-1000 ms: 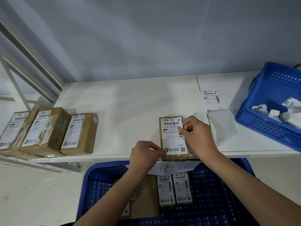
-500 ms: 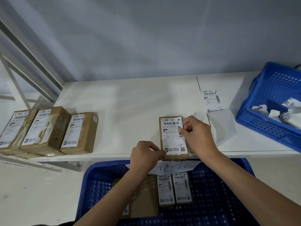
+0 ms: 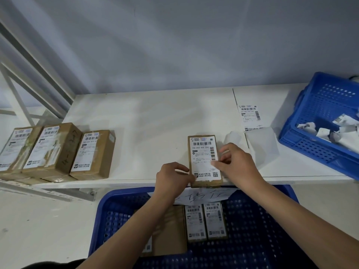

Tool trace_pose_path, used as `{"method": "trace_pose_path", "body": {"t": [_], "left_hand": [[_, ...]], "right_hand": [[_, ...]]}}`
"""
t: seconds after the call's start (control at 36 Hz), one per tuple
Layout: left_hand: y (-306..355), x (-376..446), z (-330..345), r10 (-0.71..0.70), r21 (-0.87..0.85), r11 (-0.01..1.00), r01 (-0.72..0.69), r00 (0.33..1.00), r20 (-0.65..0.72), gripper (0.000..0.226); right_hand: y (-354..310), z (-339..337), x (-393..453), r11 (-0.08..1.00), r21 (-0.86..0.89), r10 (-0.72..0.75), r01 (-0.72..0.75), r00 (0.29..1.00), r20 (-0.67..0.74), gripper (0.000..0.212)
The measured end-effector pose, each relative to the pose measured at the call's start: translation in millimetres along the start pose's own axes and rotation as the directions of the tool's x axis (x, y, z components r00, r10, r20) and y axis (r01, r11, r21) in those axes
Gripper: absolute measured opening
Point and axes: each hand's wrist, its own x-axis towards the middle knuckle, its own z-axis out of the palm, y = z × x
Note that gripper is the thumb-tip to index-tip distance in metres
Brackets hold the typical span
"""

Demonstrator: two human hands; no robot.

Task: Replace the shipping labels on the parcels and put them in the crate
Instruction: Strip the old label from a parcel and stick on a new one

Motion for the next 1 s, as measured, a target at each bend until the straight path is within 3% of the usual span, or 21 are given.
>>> {"method": "trace_pose_path", "body": {"t": [0.17,0.61,0.78,0.92,1.0], "left_hand": [[-1.6,-1.6,2.2,0.015,-0.052,0.999,-0.015,1.0,-0.01,0.022],[-8.8,-1.6,8.3,0.043,-0.086,0.995,-0.045,0.999,-0.028,0.025],[-11.3,1.0,9.8,0.08,-0.103,0.992,-0.075,0.996,0.048,0.035],[-10.9,-2.5,14.7,0.157,-0.044,0.987,-0.155,0.987,0.047,0.034],[-13.3,-1.9,16.2,0.117,-0.114,0.987,-0.112,0.992,0.038,0.032]], "right_hand": [[5.2,-3.5,-4.9,0.997,0.027,0.067,-0.069,0.994,0.081,0.035],[14.2,-3.0,-7.1,0.99,-0.036,0.141,-0.136,0.95,0.279,0.077],[13.5,-0.9,-7.1,0.988,0.027,0.138,-0.151,0.95,0.281,0.067],[7.1,-2.0,-10.8,0.984,0.079,0.13,-0.159,0.95,0.284,0.045],[3.8,-2.5,-12.6,0.981,0.103,0.127,-0.163,0.949,0.288,0.041]]}}
